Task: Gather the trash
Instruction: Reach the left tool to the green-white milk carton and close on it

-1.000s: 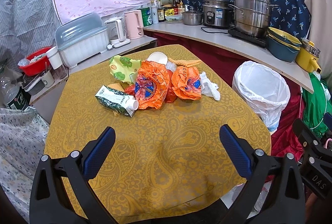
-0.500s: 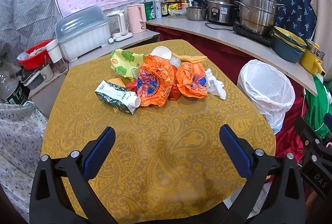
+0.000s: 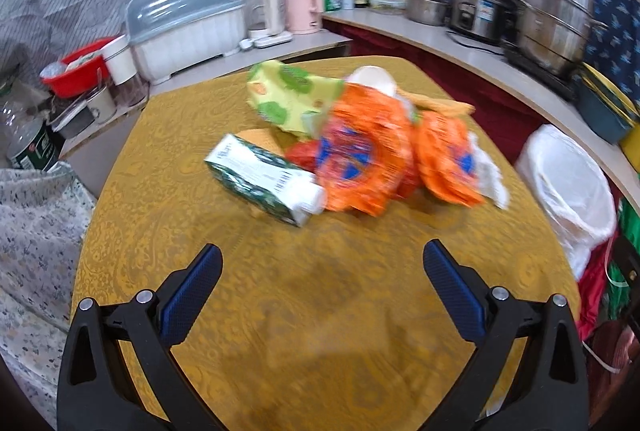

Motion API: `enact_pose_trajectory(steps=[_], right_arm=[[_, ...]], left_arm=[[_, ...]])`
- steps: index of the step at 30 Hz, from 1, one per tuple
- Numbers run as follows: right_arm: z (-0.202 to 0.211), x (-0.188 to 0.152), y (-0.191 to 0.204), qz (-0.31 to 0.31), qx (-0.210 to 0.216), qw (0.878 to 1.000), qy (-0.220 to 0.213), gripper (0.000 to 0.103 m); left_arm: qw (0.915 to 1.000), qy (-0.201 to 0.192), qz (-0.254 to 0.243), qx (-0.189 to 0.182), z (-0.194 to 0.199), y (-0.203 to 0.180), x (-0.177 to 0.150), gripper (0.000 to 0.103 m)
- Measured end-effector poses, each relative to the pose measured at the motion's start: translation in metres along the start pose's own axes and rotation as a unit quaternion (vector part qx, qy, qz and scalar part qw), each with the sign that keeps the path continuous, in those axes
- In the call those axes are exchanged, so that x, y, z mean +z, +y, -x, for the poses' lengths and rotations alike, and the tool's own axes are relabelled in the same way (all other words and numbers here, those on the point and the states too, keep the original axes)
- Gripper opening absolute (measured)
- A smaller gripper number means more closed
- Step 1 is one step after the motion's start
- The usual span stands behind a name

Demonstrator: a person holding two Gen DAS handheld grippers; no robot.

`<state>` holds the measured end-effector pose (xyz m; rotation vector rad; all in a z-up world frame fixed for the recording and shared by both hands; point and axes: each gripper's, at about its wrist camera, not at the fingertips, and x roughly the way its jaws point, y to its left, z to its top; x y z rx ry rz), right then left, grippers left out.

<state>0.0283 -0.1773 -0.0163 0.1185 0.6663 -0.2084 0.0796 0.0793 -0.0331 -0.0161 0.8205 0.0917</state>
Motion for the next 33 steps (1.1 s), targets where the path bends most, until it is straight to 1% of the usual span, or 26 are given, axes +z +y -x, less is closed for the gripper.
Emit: enact_pose_trajectory(steps=[2,6,10,14,18,22,25,26,29,31,33], right_arm=[[-0.012,0.004,0.006,0.003,0.002,1.0,0.006,0.096],[-0.037,0.011,0.023,0.009,0.008,1.0,0.015,0.096],[-0.059,0.018,0.041,0.012,0.016,1.0,0.023,0.096],[-0.079,0.026,0.056,0.011,0.026,0.999,0.028,0.096],[-0.099,0.037,0.07,0.009,0.029,0.999,0.03,0.096],[-0.118,0.051,0.078,-0.002,0.037,0.999,0.031,0.096],[-0.134,0.066,0.085,-0.009,0.043,0.999,0.029,0.096],[-0.138,0.07,0.086,-0.011,0.045,0.999,0.028,0.096],[-0.157,0.085,0.095,-0.016,0.056,0.998,0.031,0.096],[-0.172,0.094,0.1,-0.019,0.063,0.997,0.037,0.096],[-0.187,0.103,0.102,-0.027,0.069,0.996,0.043,0.096]], left_arm=[[0.9998,0.004,0.019,0.009,-0.013,0.016,0.01,0.096],[0.9969,0.028,0.074,0.008,-0.044,0.051,0.027,0.096],[0.9927,0.043,0.112,0.012,-0.07,0.072,0.041,0.096],[0.9898,0.053,0.131,0.019,-0.097,0.08,0.054,0.096],[0.9848,0.07,0.157,0.021,-0.124,0.088,0.064,0.096],[0.9786,0.095,0.182,0.02,-0.15,0.093,0.069,0.096],[0.9764,0.105,0.188,0.017,-0.161,0.095,0.068,0.096],[0.9761,0.107,0.189,0.016,-0.163,0.095,0.067,0.095],[0.9736,0.116,0.197,0.004,-0.169,0.096,0.063,0.085],[0.9709,0.119,0.207,-0.013,-0.169,0.099,0.059,0.083],[0.9699,0.116,0.213,-0.017,-0.166,0.1,0.057,0.081]])
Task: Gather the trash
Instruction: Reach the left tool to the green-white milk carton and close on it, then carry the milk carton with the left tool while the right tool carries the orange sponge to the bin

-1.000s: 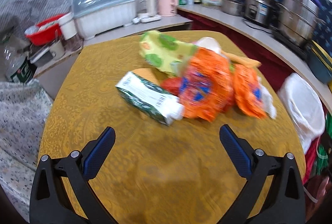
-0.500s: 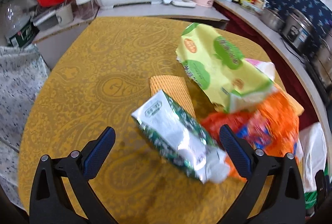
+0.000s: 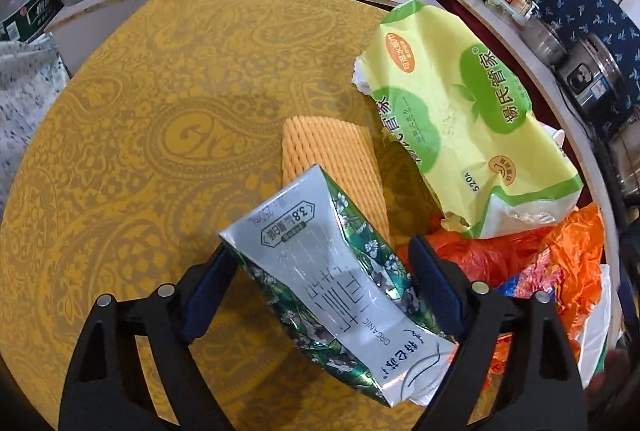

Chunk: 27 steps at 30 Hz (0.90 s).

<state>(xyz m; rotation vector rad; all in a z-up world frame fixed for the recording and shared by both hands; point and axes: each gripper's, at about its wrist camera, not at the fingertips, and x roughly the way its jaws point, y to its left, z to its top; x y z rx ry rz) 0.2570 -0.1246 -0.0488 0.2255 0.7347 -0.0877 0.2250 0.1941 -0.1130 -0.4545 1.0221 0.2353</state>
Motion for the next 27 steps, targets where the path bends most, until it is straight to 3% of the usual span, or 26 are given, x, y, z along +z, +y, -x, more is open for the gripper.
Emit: enact_pose_trajectory(steps=[5,8,11,16,19,27], right_arm=[[-0.039,0.014,-0.005,-0.027,0.023,0.999,0.022,0.096],[-0.062,0.015,-0.009,-0.044,0.028,0.998,0.043,0.09],[-0.078,0.012,-0.012,-0.059,0.042,0.995,0.067,0.071],[-0.081,0.005,-0.012,-0.079,0.09,0.989,0.083,0.027],[-0.069,0.005,-0.008,-0.068,0.1,0.99,0.072,0.012],[-0.02,0.016,-0.005,-0.035,0.115,0.992,0.024,0.01]], left_arm=[[0.9997,0.006,-0.001,-0.023,0.005,0.002,-0.004,0.072],[0.9995,0.008,-0.006,-0.031,0.007,0.002,-0.007,0.069],[0.9992,0.01,-0.011,-0.038,0.008,0.002,-0.01,0.067],[0.9989,0.0,-0.016,-0.044,0.018,0.004,-0.014,0.066],[0.9985,-0.009,-0.021,-0.049,0.029,0.002,-0.014,0.064],[0.9954,-0.044,-0.059,-0.061,0.067,-0.014,-0.02,0.053]])
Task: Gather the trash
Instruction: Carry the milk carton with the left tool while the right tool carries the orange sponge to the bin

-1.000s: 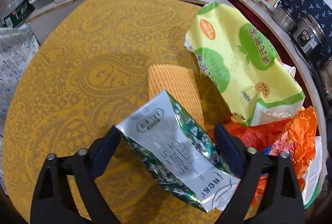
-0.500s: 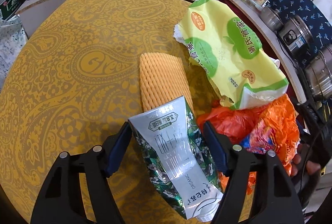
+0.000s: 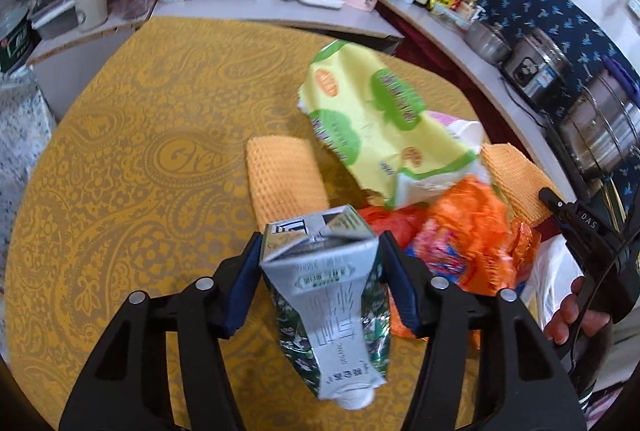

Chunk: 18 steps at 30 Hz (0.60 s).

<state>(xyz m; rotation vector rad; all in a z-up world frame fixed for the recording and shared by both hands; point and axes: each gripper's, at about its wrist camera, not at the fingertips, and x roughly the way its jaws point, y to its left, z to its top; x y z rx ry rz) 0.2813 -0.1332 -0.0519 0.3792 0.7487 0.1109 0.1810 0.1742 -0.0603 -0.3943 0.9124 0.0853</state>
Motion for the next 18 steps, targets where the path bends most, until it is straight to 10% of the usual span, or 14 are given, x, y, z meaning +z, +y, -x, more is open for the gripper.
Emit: enact_pose_trajectory(steps=[18], right_arm=[[0.127,0.009,-0.028,-0.005,-0.009,0.995,-0.097,0.01]], left_arm=[[0.9973,-0.055,-0.05,-0.001,0.05,-0.04,-0.016,0.048]])
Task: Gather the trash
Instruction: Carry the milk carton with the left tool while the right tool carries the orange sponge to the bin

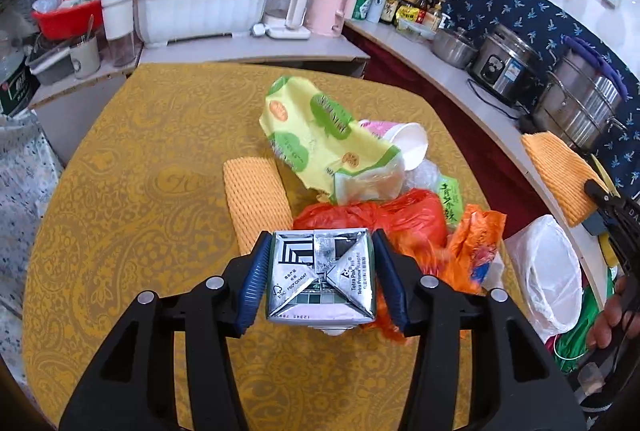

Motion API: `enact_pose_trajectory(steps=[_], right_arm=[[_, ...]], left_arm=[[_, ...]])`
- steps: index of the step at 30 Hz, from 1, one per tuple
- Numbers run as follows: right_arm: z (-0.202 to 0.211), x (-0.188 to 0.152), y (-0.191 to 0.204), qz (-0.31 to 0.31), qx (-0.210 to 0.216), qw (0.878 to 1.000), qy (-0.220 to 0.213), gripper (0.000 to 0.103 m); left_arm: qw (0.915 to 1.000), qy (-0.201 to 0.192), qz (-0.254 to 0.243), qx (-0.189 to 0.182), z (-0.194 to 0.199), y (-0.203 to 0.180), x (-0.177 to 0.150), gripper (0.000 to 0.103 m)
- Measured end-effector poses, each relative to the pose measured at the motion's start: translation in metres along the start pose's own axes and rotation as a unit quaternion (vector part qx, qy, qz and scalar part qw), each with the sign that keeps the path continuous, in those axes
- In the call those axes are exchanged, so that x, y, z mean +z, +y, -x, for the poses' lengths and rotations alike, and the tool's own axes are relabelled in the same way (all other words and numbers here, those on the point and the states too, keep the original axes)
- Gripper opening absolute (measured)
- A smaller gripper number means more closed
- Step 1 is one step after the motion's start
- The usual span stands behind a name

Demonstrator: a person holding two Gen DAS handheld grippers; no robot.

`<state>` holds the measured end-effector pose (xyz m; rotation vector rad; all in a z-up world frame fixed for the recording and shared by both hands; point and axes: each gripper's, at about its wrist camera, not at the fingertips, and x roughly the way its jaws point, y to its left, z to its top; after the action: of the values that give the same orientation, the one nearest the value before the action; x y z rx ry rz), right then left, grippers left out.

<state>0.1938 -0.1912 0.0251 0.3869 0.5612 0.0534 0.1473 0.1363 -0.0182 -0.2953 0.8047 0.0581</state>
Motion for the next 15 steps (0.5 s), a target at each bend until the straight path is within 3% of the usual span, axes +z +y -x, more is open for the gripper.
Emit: enact_pose_trajectory(steps=[10,15], right_arm=[[0.057,0.016,-0.048,-0.008,-0.069,0.996,-0.062,0.01],[0.073,0.012,-0.089,-0.017,-0.124,0.99,-0.067,0.01]], left_arm=[[0.9954,-0.091,-0.029,-0.003,0.059,-0.029,0.047,0.048],[0.9877,-0.128,-0.072,-0.055,0.086,-0.087,0.069,0.048]])
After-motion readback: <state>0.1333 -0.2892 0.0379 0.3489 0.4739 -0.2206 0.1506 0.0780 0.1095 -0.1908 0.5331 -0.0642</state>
